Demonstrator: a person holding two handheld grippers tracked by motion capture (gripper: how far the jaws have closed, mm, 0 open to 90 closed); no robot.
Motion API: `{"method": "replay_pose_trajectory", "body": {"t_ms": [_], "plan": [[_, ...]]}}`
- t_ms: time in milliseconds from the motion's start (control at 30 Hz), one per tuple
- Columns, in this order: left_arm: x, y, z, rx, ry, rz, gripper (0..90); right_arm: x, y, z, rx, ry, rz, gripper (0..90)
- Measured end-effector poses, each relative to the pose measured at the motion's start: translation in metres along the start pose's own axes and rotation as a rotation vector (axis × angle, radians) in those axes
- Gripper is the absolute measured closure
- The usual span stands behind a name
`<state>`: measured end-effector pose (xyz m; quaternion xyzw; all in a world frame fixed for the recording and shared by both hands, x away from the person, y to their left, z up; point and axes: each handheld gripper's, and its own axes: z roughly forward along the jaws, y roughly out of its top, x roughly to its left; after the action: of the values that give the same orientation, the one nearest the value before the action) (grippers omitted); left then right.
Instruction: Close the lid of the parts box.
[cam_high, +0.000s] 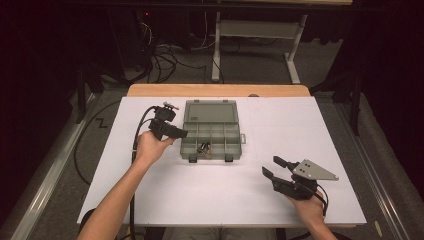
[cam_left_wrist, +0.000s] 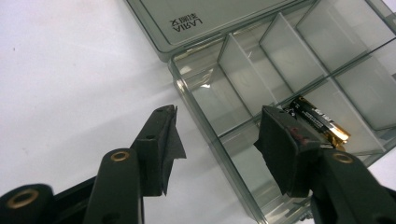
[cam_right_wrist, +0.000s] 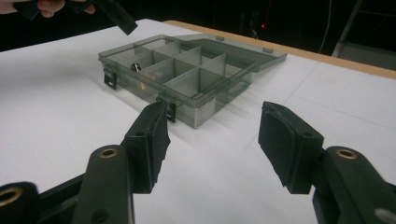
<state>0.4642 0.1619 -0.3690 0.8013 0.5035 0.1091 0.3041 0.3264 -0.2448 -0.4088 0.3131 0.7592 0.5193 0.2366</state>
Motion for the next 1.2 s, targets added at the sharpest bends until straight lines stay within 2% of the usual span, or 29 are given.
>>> {"method": "replay_pose_trajectory", "body": {"t_ms": [100,233,333,567,633,833,967,1200], "plan": [[0.001,0.003,-0.002,-0.010,0.001,0.002,46.1,0.003,0.003,0.008,0.015,0.018,0.005,46.2],[0.005,0.006,0.000,-0.027,-0.023,-0.027,45.9,0.008,0.008,0.017,0.041,0.045,0.020,47.1],[0.006,0.007,0.003,-0.022,-0.027,-0.027,45.8,0.011,0.011,0.022,0.046,0.052,0.017,48.1],[0.008,0.008,0.005,-0.031,-0.035,-0.027,45.8,0.014,0.019,0.034,0.069,0.061,0.049,50.6],[0.009,0.010,0.005,-0.022,-0.028,-0.014,45.8,0.015,0.022,0.037,0.083,0.060,0.051,51.3],[0.010,0.016,0.003,-0.021,-0.014,-0.007,45.8,0.015,0.033,0.049,0.154,0.060,0.072,53.4],[0.011,0.018,0.005,-0.024,-0.023,-0.010,45.7,0.013,0.038,0.056,0.196,0.063,0.097,54.8],[0.014,0.019,0.012,-0.009,-0.028,-0.020,45.4,0.011,0.043,0.067,0.261,0.069,0.100,55.6]]}}
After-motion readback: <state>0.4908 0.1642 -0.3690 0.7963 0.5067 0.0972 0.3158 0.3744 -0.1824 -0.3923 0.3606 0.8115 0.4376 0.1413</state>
